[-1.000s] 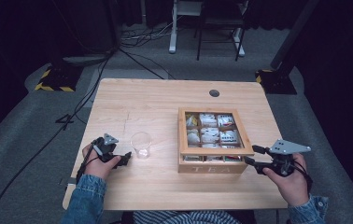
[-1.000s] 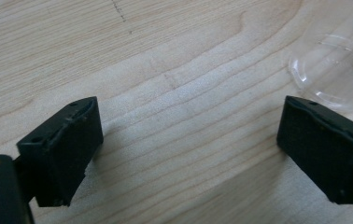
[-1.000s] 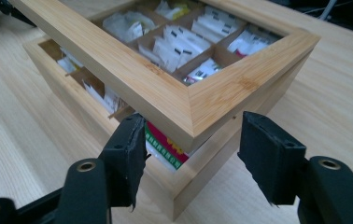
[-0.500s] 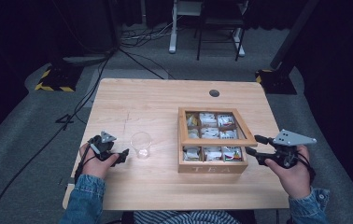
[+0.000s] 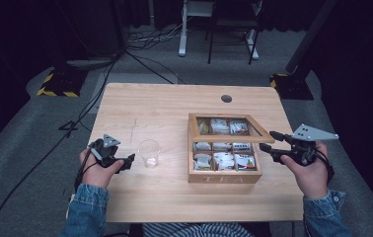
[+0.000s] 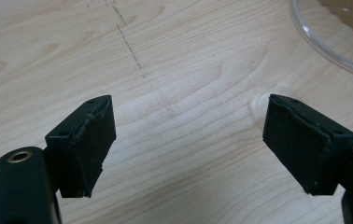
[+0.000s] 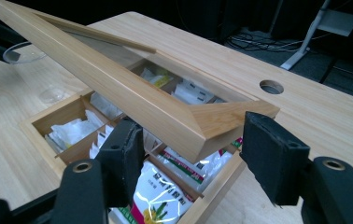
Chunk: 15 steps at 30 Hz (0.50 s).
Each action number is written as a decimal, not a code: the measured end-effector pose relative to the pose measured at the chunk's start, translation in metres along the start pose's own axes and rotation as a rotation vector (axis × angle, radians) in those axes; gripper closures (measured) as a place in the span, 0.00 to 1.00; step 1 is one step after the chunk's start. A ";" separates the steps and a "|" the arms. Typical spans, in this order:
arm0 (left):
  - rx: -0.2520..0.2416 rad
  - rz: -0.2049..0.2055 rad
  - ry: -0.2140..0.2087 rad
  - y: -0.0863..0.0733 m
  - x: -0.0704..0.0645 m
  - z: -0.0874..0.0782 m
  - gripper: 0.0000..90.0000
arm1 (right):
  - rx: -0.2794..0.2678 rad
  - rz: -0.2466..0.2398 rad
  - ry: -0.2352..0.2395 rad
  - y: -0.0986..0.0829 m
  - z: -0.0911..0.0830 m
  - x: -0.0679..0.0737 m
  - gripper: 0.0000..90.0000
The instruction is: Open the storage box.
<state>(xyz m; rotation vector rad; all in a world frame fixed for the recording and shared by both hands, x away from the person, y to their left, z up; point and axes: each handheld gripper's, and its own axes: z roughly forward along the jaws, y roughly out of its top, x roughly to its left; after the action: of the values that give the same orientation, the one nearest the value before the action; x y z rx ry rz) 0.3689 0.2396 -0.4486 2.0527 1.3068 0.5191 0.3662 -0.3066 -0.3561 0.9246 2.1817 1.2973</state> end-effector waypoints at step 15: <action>-0.068 0.026 -0.062 0.028 -0.032 -0.030 0.26 | -0.025 0.018 -0.017 0.010 0.012 -0.008 0.43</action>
<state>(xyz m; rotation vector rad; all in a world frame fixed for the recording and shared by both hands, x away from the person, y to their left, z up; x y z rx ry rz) 0.3548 0.2118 -0.4071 2.0162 1.2115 0.5012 0.3827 -0.3021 -0.3531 0.9445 2.1437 1.3177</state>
